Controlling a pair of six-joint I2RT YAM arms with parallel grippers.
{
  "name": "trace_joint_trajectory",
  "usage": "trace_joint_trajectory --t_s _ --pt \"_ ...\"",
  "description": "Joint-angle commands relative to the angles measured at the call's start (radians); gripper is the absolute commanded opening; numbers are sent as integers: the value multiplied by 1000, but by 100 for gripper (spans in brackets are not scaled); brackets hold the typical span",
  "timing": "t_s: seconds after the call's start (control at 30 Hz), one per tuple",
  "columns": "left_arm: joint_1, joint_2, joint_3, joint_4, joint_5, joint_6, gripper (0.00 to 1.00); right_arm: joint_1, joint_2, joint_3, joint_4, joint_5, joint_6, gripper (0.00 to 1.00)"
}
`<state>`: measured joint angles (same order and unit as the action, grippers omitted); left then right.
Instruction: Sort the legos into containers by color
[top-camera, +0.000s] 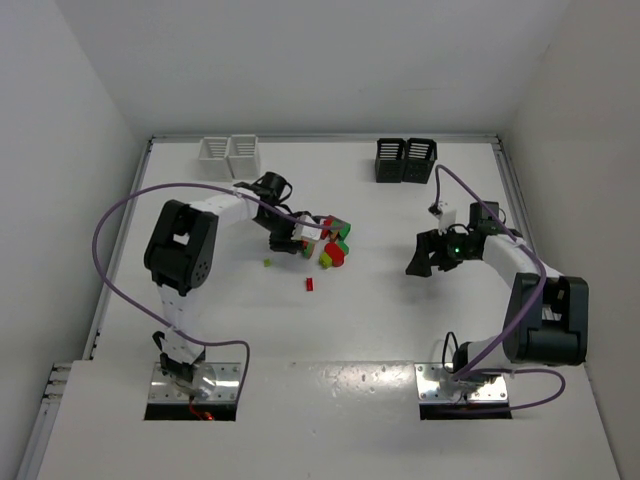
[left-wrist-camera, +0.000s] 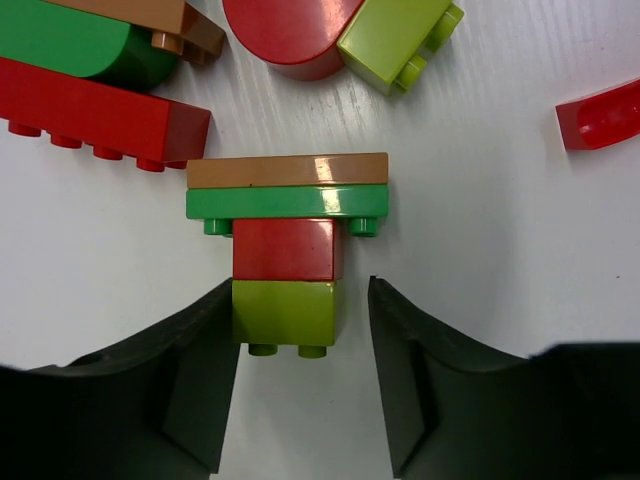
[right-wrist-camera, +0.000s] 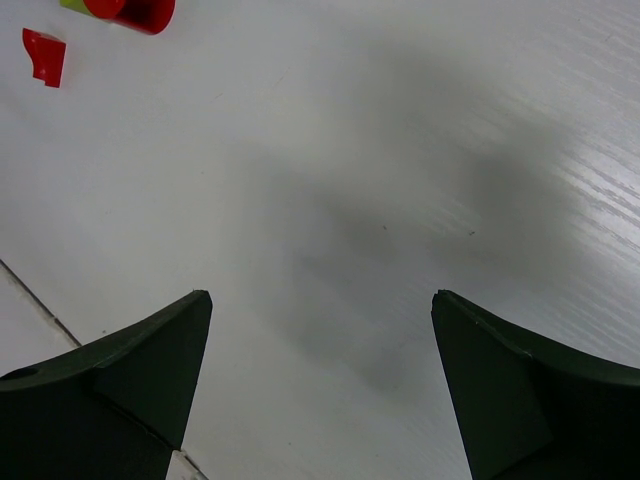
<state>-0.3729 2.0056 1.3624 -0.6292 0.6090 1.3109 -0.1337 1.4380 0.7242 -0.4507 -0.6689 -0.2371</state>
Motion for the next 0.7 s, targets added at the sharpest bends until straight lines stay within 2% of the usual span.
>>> trace_joint_trajectory --t_s 0.0,0.23,0.27,0.4,0.53,0.6,0.67 --pt "-9 -1 30 -20 38 42 56 6 2 38 17 -60 -25 91" --pt "0 -62 -20 -20 28 33 42 6 -7 57 6 -98 4 91" --pt "0 -71 -20 -20 28 33 37 6 -7 57 6 -107 4 91" --pt "9 -120 -40 -20 28 10 31 6 -30 66 15 -194 106 91" --pt "19 -191 -62 5 78 -99 28 26 -39 86 67 -296 253 91" --pt "19 -243 -62 40 127 -203 28 35 -30 95 113 -358 326 91" --pt "19 -283 -62 72 158 -333 28 60 -8 110 184 -406 448 100"
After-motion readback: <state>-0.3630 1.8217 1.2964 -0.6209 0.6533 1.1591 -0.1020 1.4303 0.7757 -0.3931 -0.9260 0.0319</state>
